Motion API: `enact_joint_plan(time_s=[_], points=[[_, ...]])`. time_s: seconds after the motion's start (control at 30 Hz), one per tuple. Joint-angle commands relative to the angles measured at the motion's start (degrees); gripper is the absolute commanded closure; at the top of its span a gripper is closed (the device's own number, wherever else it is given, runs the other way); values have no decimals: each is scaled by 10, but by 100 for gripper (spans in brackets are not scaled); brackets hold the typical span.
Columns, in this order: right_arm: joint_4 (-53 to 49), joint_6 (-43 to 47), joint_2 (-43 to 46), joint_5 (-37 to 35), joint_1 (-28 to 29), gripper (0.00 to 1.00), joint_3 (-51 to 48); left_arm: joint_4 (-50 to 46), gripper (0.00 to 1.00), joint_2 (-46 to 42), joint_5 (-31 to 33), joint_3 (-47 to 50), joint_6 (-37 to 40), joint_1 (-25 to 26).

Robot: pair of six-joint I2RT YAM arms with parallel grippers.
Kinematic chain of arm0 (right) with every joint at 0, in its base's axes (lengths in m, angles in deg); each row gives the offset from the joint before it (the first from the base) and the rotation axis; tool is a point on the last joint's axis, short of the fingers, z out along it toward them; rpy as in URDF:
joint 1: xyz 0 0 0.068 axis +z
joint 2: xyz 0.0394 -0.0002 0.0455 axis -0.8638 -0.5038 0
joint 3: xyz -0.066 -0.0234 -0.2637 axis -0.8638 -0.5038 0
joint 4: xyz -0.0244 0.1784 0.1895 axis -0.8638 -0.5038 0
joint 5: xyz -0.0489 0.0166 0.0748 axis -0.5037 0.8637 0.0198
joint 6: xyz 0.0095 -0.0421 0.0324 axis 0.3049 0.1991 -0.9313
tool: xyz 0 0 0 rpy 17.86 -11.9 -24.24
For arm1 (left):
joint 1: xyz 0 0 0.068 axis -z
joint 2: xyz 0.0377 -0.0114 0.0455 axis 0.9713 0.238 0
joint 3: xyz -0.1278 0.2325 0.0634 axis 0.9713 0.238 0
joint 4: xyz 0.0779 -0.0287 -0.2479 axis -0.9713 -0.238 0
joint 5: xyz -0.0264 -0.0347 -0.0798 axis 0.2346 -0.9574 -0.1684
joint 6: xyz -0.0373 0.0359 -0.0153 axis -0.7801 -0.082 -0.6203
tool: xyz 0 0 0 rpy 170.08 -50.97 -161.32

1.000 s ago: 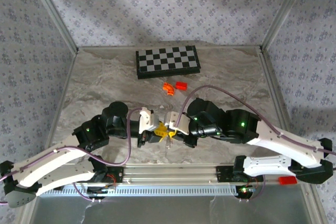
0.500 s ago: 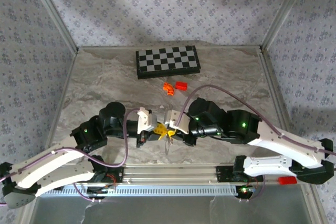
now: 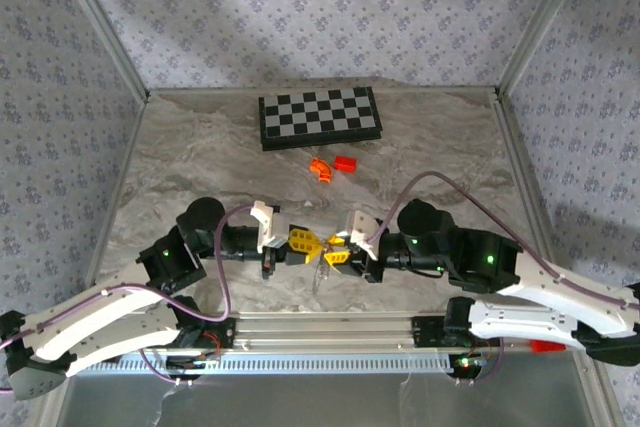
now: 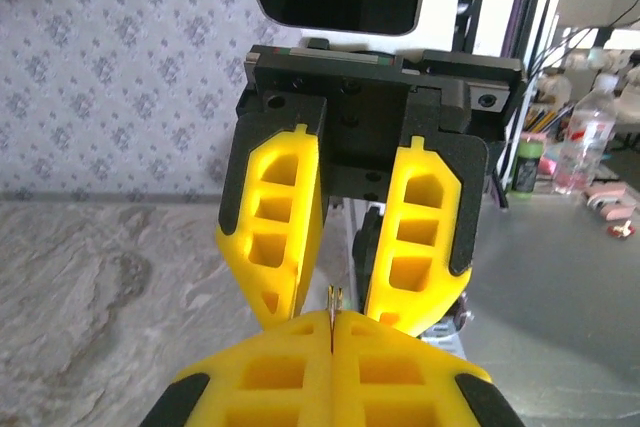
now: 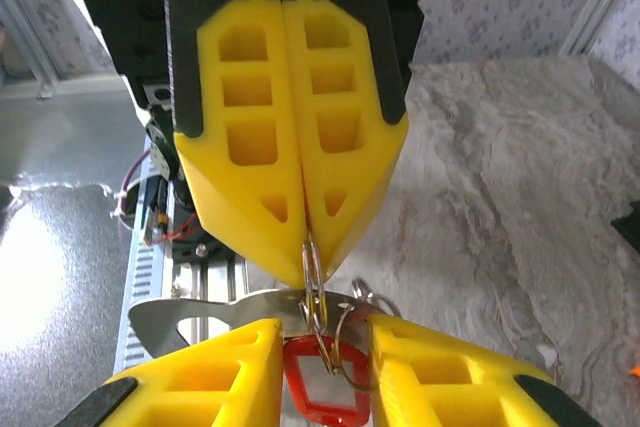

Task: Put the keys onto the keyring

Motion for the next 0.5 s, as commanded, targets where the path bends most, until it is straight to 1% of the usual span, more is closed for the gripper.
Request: enact_joint_plan(time_s=[0.0, 0.2, 0.23, 0.37, 0.43, 0.47], points=[[54, -11, 16, 13, 2, 72, -13, 92, 100, -4, -29, 10, -33, 4], [75, -12, 31, 19, 2, 72, -28, 115, 100, 0, -34, 18, -45, 4], [78, -12, 32, 18, 2, 73, -30, 116, 100, -1, -34, 18, -45, 4], [76, -12, 31, 13, 1, 81, -32, 117, 100, 1, -36, 18, -46, 4], [78, -10, 32, 10, 1, 91, -34, 116, 100, 1, -36, 18, -46, 4], [79, -9, 33, 9, 1, 93, -35, 114, 100, 1, -35, 18, -45, 4]])
